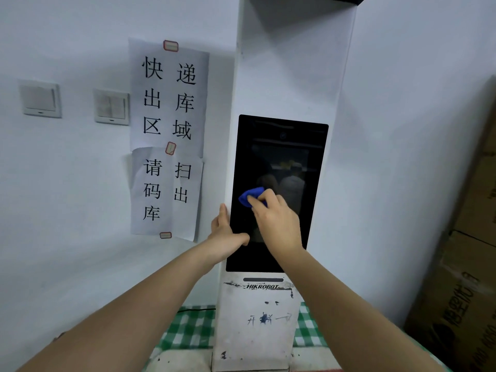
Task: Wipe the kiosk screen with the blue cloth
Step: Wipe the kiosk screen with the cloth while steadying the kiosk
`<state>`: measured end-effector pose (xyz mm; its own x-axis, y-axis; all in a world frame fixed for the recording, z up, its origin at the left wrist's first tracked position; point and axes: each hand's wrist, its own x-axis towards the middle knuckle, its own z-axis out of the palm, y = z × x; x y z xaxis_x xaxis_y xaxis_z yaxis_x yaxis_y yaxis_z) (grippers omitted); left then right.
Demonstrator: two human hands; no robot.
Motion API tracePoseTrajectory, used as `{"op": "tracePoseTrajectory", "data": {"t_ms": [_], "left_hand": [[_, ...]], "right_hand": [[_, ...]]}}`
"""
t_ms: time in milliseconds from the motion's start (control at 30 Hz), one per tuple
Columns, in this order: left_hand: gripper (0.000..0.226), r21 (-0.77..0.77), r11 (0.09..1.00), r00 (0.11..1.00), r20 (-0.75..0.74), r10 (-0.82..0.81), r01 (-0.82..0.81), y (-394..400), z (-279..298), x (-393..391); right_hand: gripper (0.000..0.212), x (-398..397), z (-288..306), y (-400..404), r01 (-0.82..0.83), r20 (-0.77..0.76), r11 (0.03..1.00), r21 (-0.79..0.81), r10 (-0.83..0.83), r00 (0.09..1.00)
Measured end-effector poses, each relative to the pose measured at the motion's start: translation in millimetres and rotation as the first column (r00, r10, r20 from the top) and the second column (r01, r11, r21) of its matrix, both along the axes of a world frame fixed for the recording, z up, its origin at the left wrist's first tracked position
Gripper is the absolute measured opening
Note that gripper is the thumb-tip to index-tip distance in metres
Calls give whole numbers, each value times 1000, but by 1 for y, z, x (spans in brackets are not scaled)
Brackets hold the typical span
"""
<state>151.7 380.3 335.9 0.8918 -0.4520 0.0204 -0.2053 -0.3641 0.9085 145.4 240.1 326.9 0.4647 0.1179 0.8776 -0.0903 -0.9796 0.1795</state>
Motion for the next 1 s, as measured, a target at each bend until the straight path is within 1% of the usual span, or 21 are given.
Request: {"op": "tracePoseTrajectory", "data": {"t_ms": [67,100,133,233,267,300,400,467,500,533,633,667,700,733,800,867,933,1000], "left_hand": [[95,-9,1000,1000,-9,-11,10,0,0,1],[95,-9,1000,1000,-12,-12,12,0,0,1],[95,-7,1000,1000,-13,-11,11,0,0,1],[96,-1,1000,1000,-15,-8,8,-1,-1,2],[96,-2,1000,1000,-17,-9,9,-1,-2,2],[96,-4,1000,1000,-20,-12,11,0,-2,3],[95,1,1000,1000,-25,-15,15,2,-3,5],[95,8,1000,1000,-24,-15,15,2,-2,6],[95,11,1000,1000,-23,-17,17,2,-3,6],[95,15,1000,1000,-21,-20,21,2,-3,6],[97,25,999,999,-14,-32,32,2,-4,7],[97,26,999,999,-18,-33,34,3,-4,8],[97,25,999,999,-23,-35,36,3,-4,9],[97,22,999,999,-27,-38,39,4,-5,9],[98,16,999,999,-30,-42,42,4,-6,10],[98,12,999,999,-33,-40,41,4,-7,11],[99,12,999,999,-37,-35,35,5,-7,11],[99,12,999,999,-39,-38,39,4,-8,10]], "right_hand": [[52,-1,7,-6,-11,-33,997,-74,9,999],[50,-1,11,-8,-9,-27,997,-80,6,1000],[48,-1,14,-9,-2,1,999,-43,3,1000],[40,2,15,2,-32,129,977,209,5,992],[40,3,10,7,-42,136,972,232,10,991],[44,5,5,11,-43,115,978,204,20,993],[52,5,-1,10,-31,6,1000,-1,31,999],[51,4,7,4,-28,-28,998,-59,26,999],[49,5,12,3,-19,-23,999,-46,18,1000],[47,5,17,3,-13,1,1000,-1,13,1000],[41,10,25,10,-56,123,975,216,30,992],[41,11,23,14,-68,143,967,245,33,989],[42,12,19,17,-71,146,969,237,37,989],[44,12,13,19,-64,131,978,197,39,991],[52,12,1,19,-38,59,997,68,34,998],[52,9,1,16,-34,-11,999,-31,34,999],[46,8,11,13,-43,-38,997,-69,40,998],[45,10,24,12,-30,-2,999,-22,30,1000]]}}
